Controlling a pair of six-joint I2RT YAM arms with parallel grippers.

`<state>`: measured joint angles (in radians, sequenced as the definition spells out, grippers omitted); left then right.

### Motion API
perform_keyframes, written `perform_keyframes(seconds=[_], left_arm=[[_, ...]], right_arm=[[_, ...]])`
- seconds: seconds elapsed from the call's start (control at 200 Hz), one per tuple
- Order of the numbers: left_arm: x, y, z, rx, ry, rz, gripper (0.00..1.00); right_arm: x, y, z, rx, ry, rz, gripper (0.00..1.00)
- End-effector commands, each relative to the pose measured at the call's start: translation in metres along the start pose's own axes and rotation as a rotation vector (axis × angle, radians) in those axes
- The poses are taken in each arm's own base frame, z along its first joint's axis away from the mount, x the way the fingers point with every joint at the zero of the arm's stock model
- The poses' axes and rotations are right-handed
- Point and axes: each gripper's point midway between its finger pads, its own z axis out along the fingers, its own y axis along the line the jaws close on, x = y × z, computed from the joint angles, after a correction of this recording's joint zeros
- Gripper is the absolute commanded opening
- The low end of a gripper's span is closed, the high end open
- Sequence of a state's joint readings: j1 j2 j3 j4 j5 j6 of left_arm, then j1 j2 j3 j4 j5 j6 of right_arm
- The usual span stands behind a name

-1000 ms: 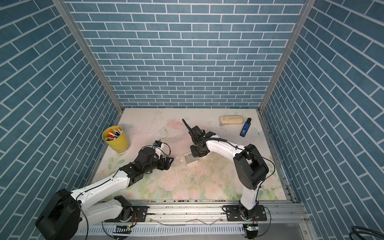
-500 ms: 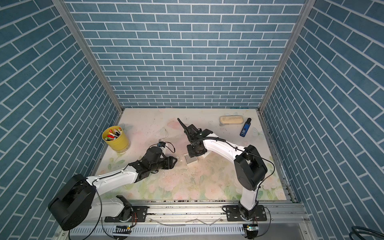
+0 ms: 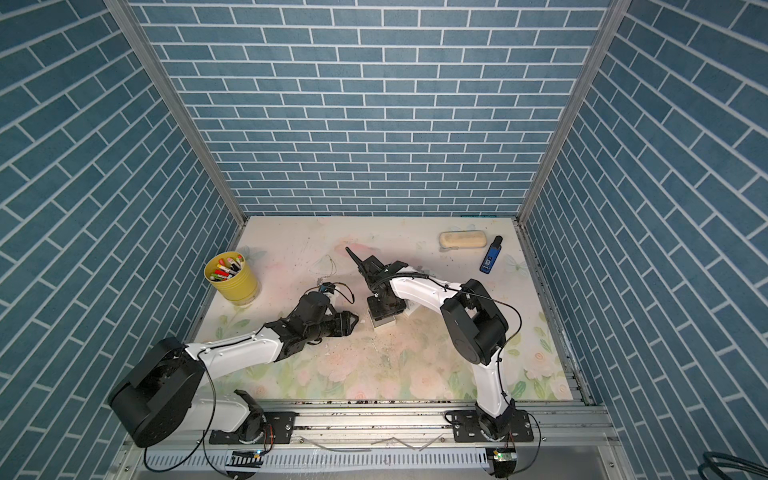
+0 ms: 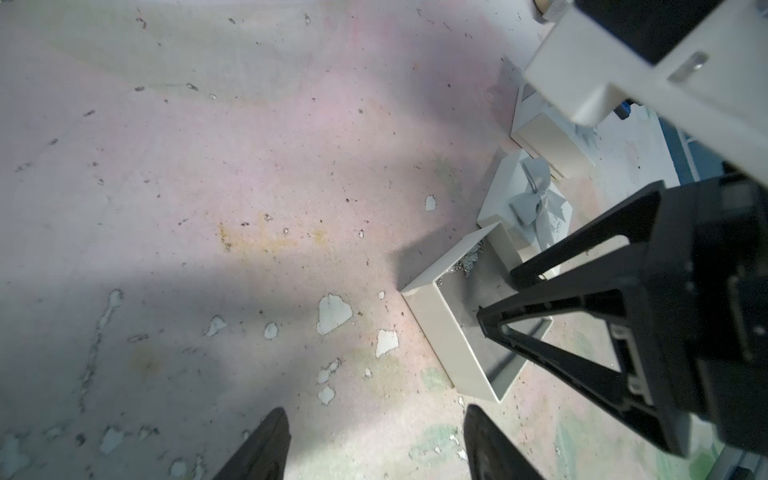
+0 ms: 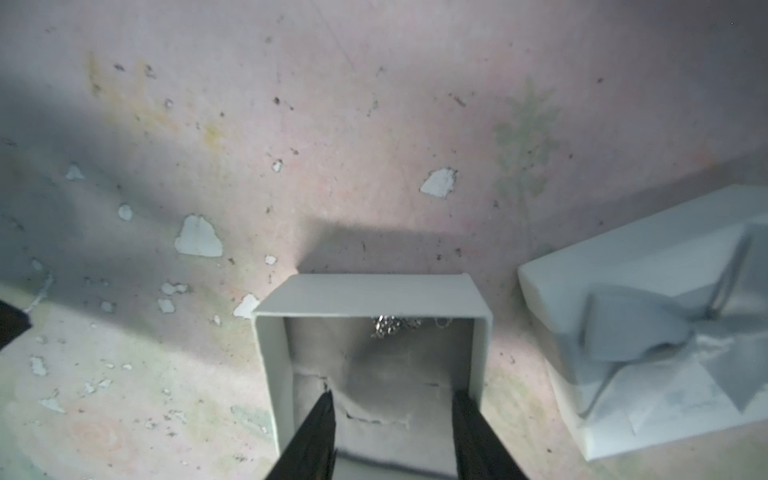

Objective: Take the necklace out of the lift-off lid jewelry box
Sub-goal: Take out the inner lining from the jewelry box.

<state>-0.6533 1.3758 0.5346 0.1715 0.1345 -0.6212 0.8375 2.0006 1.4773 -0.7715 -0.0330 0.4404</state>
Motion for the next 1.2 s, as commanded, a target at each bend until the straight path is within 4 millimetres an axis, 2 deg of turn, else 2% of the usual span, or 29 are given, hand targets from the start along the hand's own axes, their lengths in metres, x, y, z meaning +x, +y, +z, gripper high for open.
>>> perform_keyframes(seconds=[0.0, 0.13, 0.23, 0.425, 0.575, 0.77, 1.195], left_arm=[[-0.008, -0.009, 0.003, 0.021, -0.012, 0.006, 0.68], [-0.008, -0.011, 0.006, 0.030, -0.007, 0.006, 0.68], [-0.008, -0.013, 0.007, 0.039, -0.006, 0.001, 0.68], [-0.009, -0.023, 0.013, 0.098, -0.007, -0.036, 0.63], [-0.008, -0.028, 0.018, 0.127, -0.006, -0.049, 0.60], [-0.009, -0.029, 0.019, 0.134, -0.012, -0.052, 0.59], [-0.015, -0.034, 0.013, 0.155, -0.037, -0.039, 0.59]], right_arm=[[0.011, -0.003, 0.014, 0.034, 0.068, -0.007, 0.47], [0.018, -0.004, 0.027, 0.045, 0.112, -0.010, 0.45], [0.020, -0.002, 0.031, 0.041, 0.120, -0.021, 0.35], [0.013, 0.005, 0.018, 0.005, 0.071, -0.039, 0.13], [0.007, 0.009, 0.003, -0.021, 0.019, -0.042, 0.01], [0.001, 0.012, -0.015, -0.051, -0.051, -0.033, 0.00], [0.001, 0.017, -0.038, -0.099, -0.108, -0.010, 0.00]])
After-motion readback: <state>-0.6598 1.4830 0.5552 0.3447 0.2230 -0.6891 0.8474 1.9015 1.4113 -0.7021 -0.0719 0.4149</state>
